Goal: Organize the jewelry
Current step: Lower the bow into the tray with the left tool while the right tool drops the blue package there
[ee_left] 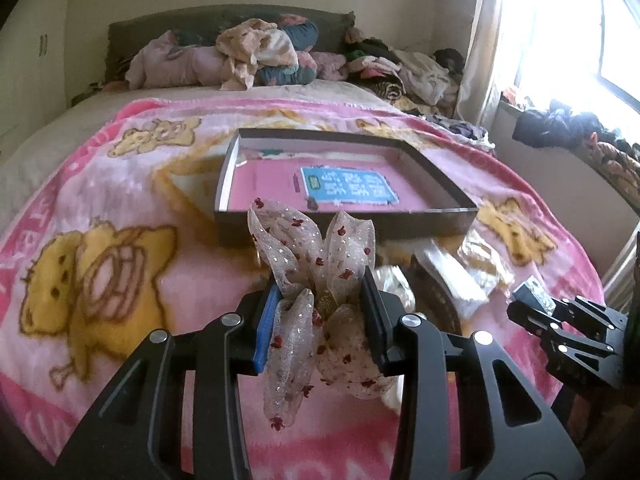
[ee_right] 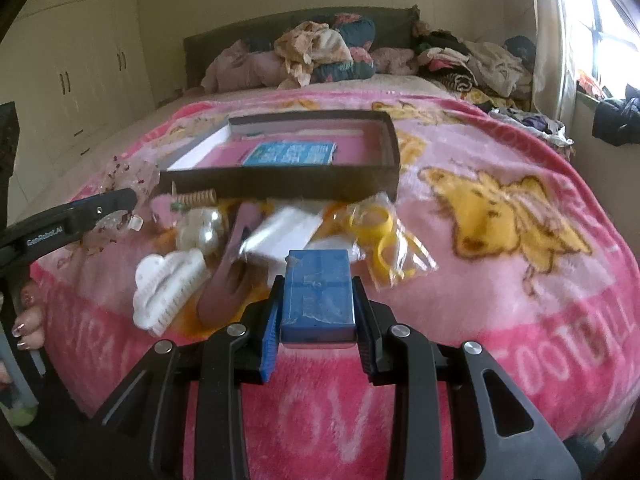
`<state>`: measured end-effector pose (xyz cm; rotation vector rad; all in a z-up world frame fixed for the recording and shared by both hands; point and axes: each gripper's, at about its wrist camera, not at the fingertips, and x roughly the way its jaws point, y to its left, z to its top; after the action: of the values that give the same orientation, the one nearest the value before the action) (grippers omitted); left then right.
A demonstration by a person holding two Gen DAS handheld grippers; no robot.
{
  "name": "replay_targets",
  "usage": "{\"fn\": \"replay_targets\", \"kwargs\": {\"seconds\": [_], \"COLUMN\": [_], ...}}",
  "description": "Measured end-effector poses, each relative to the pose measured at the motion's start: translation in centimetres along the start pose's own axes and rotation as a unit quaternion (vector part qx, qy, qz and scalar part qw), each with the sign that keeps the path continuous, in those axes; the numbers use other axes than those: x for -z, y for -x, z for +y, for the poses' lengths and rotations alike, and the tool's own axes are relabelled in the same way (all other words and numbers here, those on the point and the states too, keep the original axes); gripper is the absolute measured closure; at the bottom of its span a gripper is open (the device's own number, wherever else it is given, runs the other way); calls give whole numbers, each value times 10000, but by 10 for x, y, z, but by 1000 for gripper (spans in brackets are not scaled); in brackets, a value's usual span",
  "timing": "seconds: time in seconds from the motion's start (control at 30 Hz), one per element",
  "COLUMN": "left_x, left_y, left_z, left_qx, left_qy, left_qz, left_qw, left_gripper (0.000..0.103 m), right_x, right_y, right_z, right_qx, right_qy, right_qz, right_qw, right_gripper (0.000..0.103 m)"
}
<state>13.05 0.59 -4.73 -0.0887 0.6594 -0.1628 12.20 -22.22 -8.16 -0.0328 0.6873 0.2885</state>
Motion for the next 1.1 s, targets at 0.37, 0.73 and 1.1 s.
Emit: {"fn": "replay_targets", "kwargs": {"seconds": [0.37, 0.73, 1.1], "left_x": [-29, -60, -84], "left_y": [-17, -50, -96], "left_z": [2, 0, -4], "left_qx": [-14, -6, -184], "left_qy": [94, 81, -161], "left_qz": [-114, -77, 164], "left_qw": [9999, 9999, 9996], "left_gripper": [74, 74, 74], "right_x": [-37, -76, -112], "right_y": [-8, -39, -85], "right_z": [-7, -18, -30], "right_qx": [67, 215, 123], "right_qy": [8, 18, 22], "right_qz": [-186, -249, -42], "right_qw": [9998, 9995, 9999], "right_gripper": [72, 72, 72]}}
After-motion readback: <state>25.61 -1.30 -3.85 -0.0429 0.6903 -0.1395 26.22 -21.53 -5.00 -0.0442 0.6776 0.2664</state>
